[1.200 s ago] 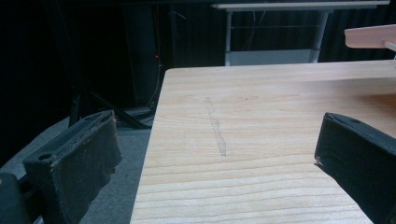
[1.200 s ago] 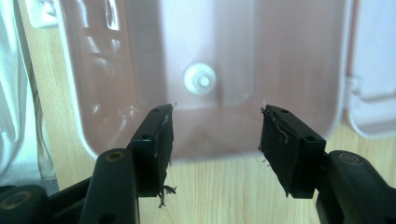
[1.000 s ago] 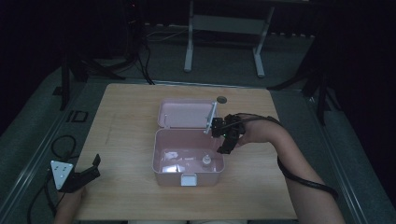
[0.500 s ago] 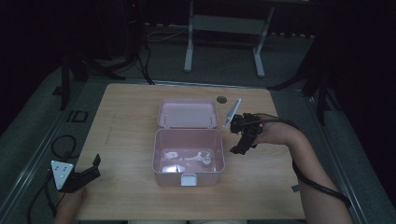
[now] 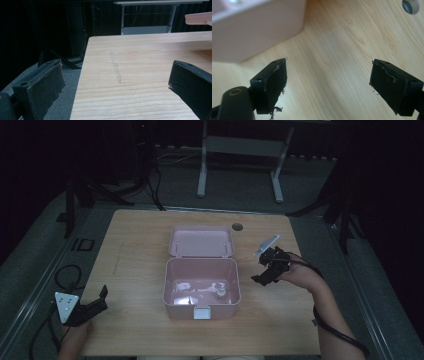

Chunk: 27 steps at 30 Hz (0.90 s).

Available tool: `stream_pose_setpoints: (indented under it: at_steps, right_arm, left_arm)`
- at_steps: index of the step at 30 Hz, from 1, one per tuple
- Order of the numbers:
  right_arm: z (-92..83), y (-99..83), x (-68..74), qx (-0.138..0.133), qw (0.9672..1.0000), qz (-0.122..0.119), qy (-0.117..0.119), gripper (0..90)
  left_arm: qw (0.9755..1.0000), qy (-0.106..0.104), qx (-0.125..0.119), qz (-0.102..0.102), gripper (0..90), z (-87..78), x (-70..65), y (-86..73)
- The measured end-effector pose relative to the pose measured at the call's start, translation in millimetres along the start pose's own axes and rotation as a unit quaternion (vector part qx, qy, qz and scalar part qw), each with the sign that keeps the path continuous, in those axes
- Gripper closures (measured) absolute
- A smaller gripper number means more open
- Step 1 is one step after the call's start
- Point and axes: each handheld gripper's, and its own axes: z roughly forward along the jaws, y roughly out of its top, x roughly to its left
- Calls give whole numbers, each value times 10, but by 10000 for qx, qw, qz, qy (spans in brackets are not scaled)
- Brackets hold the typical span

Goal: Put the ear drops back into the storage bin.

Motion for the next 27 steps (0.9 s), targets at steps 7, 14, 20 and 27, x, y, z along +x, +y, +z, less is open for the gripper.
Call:
stream_pose_setpoints:
  at_steps: [7, 14, 20, 27]
  right_arm:
    - [356, -241, 20, 38, 9991, 390, -134, 140]
    - [545, -426, 76, -218, 9965, 747, -297, 140]
    - [563, -614, 101, -799, 9868, 1264, -620, 136]
    - [605, -829, 154, -1114, 9714, 1776, -1114, 136]
  left_arm:
    - [10000, -5, 6, -5, 3, 1, 1, -1]
    - [10000, -12, 7, -13, 3, 0, 2, -1]
    - [10000, -21, -2, -34, 3, -1, 6, 0]
    - [10000, -15, -1, -29, 3, 1, 3, -1]
